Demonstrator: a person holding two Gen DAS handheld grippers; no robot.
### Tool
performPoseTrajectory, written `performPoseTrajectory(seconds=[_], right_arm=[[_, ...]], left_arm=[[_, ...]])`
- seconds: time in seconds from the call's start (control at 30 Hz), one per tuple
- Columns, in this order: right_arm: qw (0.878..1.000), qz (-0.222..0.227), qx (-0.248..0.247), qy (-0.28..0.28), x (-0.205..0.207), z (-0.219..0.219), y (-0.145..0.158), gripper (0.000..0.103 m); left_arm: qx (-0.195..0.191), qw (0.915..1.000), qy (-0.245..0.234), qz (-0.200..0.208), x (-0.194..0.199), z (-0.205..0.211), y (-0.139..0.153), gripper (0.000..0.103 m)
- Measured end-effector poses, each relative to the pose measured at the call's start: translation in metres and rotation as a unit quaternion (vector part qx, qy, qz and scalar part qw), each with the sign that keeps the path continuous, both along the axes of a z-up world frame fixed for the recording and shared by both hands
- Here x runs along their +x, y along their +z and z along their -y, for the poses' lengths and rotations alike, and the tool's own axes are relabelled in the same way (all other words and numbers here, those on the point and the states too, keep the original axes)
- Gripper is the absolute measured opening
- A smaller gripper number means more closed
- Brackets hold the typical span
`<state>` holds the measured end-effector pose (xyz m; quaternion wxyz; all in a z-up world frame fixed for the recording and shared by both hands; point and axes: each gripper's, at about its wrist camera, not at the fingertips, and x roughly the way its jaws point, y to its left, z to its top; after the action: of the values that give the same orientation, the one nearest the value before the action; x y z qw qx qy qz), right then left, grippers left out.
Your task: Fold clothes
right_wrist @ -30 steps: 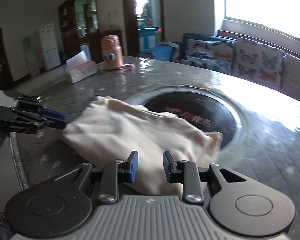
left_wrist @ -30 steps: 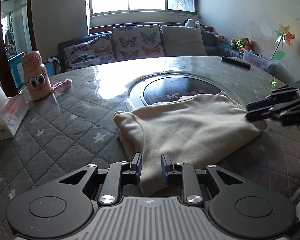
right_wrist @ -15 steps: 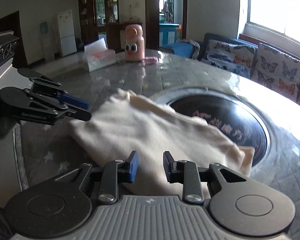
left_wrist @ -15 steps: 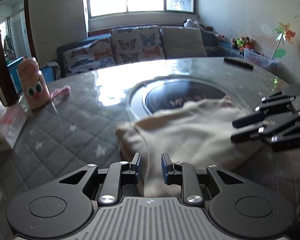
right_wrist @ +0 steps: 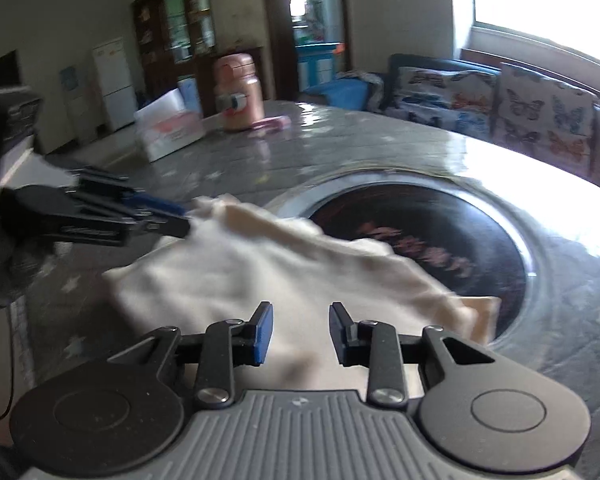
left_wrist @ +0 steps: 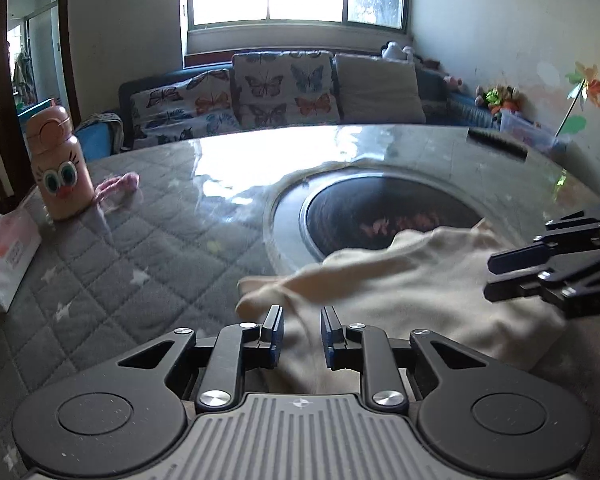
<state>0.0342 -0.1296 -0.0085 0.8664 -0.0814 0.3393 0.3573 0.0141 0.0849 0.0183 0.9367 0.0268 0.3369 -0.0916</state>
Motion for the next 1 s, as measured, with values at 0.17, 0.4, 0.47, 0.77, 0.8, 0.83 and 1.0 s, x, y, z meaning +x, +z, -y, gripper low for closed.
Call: performPoseTrajectory(seconds=[0.17, 0.4, 0.47, 0.77, 0.8, 0.83, 1.0], right_arm=[[0.998, -0.004, -0.001, -0.055, 0.030, 0.019, -0.008, 0.031], [0.995, -0.027, 0.021, -0.097, 0.053, 0.041, -0.015, 0.030], [0.994, -0.030, 0.023, -0.098, 0.054, 0.042, -0.016, 0.030], [0.997, -0.009, -0.006, -0.081, 0.041, 0.028, -0.008, 0.036], [0.997, -0.006, -0.008, -0.073, 0.037, 0.024, -0.006, 0.037], [0.998, -0.003, -0.010, -0.063, 0.032, 0.020, -0.003, 0.041], [1.000, 0.017, -0.020, 0.011, 0.005, -0.013, 0.011, 0.050]], left_arm=[[0.006, 0.9997, 0.014, -0.020, 0.015, -0.005, -0.012, 0.022], [-0.003, 0.9996, 0.022, -0.020, 0.016, -0.011, -0.013, 0.022], [-0.002, 0.9995, 0.023, -0.022, 0.016, -0.010, -0.014, 0.022], [-0.010, 0.9989, 0.041, -0.019, 0.002, -0.018, -0.005, 0.031], [-0.012, 0.9986, 0.046, -0.021, 0.001, -0.020, -0.005, 0.035], [-0.013, 0.9983, 0.051, -0.022, -0.001, -0.022, -0.005, 0.040], [-0.025, 0.9967, 0.074, -0.022, -0.009, -0.033, -0.001, 0.056]])
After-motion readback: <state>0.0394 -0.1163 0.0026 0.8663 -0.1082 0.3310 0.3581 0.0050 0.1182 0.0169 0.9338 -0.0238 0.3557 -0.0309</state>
